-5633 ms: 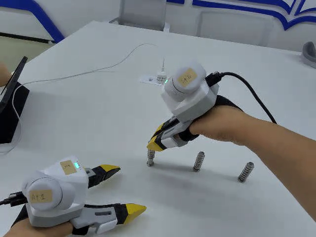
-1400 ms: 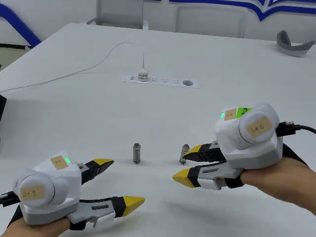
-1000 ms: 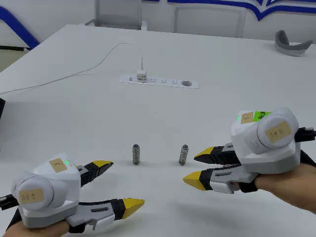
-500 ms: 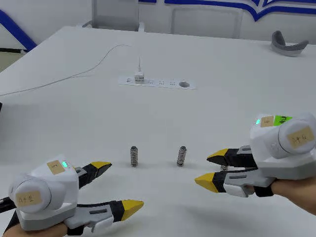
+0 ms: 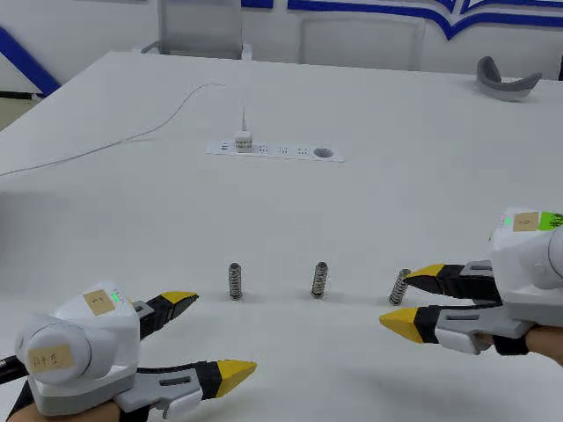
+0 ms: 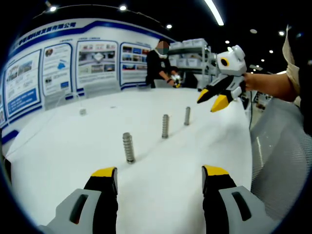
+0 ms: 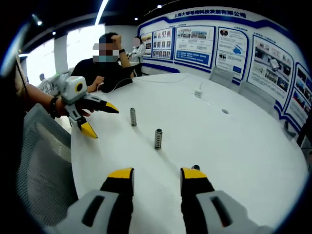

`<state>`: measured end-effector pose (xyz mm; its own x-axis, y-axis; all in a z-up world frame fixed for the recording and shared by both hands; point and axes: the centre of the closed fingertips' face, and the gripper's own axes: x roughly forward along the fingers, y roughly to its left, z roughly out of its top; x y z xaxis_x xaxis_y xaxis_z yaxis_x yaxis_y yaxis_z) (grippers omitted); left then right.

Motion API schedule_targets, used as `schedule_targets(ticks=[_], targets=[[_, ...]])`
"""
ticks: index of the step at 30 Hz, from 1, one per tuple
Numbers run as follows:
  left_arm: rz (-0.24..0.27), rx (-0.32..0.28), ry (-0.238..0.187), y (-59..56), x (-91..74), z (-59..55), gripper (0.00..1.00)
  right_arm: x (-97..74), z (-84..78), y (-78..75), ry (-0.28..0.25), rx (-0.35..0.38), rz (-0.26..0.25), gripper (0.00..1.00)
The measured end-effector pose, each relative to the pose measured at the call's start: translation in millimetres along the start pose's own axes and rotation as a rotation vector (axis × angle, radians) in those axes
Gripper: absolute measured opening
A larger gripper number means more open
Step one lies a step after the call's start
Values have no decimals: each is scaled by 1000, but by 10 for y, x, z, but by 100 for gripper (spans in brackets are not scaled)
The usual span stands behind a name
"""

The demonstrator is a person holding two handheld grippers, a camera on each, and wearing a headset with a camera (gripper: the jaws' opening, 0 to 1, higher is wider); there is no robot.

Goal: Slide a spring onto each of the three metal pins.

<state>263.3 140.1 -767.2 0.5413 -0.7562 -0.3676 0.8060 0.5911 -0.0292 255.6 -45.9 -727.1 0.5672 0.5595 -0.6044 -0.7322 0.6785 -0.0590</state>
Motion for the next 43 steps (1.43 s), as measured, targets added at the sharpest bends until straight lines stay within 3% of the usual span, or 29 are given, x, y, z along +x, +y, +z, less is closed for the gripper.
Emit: schedule_targets(ticks=[24, 43], targets=[[-1, -3, 2, -12, 10, -10, 71, -162, -278, -210, -8, 31, -51, 44], [3, -13, 2, 5, 5, -40, 71, -190, -336, -174, -17, 55, -59, 46]])
